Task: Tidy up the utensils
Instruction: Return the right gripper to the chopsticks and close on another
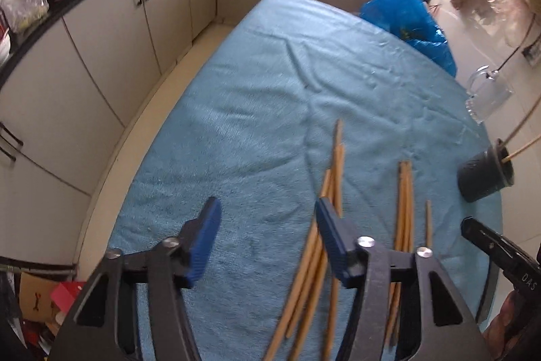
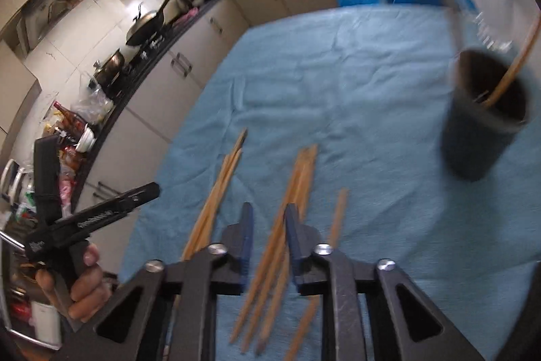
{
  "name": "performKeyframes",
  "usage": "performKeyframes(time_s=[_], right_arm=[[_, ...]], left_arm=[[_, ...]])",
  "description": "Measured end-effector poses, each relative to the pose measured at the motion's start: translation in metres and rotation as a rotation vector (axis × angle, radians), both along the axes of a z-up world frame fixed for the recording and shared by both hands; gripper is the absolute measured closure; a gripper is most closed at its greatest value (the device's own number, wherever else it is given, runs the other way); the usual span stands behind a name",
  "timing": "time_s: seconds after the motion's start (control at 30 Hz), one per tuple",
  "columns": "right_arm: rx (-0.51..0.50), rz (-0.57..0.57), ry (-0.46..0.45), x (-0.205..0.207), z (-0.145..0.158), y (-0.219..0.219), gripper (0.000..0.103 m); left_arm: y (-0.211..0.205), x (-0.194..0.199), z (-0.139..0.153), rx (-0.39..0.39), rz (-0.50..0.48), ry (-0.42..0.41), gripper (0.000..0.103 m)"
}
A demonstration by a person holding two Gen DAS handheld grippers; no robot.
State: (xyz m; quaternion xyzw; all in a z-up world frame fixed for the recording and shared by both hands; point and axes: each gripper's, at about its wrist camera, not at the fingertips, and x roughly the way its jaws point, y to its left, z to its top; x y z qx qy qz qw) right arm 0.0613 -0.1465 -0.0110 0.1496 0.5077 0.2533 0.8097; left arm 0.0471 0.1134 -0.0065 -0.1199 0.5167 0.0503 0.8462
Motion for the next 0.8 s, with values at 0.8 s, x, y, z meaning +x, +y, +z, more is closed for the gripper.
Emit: performKeyframes(time_s=[0.8], right_arm=[[-0.251, -0.073, 0.145, 0.058, -0.049, 0.048, 0.092]], left_arm=[[0.008, 0.009, -0.010, -0.044, -0.025, 0.012, 0.049]])
